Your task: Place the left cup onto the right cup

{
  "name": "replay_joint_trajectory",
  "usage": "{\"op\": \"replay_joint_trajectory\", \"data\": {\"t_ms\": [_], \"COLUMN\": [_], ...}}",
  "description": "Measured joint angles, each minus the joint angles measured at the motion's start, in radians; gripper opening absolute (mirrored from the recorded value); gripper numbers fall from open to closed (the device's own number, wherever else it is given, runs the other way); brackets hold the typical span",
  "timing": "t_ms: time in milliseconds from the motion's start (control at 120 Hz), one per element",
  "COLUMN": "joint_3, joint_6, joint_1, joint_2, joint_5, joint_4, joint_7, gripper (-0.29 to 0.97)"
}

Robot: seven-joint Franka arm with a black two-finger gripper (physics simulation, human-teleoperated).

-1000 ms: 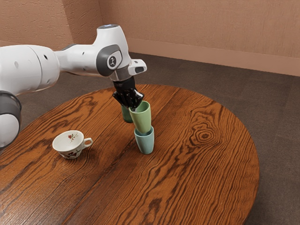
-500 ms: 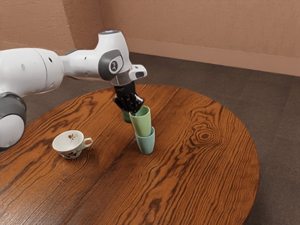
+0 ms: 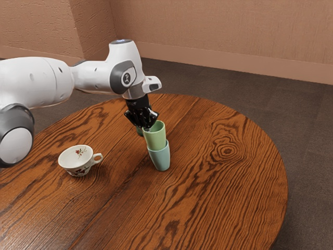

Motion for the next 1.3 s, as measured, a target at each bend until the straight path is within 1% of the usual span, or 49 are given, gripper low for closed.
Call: {"op": "replay_joint_trajectory", "data": {"t_ms": [42, 58, 200, 275, 358, 458, 683, 1033, 1167, 1300], "joint_3": [0.000, 0.000, 0.000, -0.001, -0.001, 0.000, 0.001, 0.002, 0.000, -0.005], "joint_6": [0.005, 0.007, 0.016, 0.018, 0.021, 0.022, 0.023, 0.011, -0.019, -0.096], "joint_1": [0.000, 0.000, 0.000, 0.000, 0.000, 0.000, 0.000, -0.002, -0.006, -0.009], "joint_2": [0.001, 0.001, 0.003, 0.003, 0.003, 0.002, 0.001, -0.016, -0.059, -0.139], "joint_5": [0.000, 0.000, -0.006, -0.008, -0.009, -0.009, -0.010, -0.003, 0.001, 0.011], "joint_4": [0.000, 0.001, 0.007, 0.013, 0.016, 0.017, 0.017, 0.042, 0.044, 0.042], "joint_7": [0.000, 0.000, 0.005, 0.007, 0.009, 0.011, 0.015, 0.019, 0.019, 0.023], "gripper": [-0.10, -0.08, 0.23, 0.36, 0.46, 0.53, 0.62, 0.65, 0.66, 0.66]}}
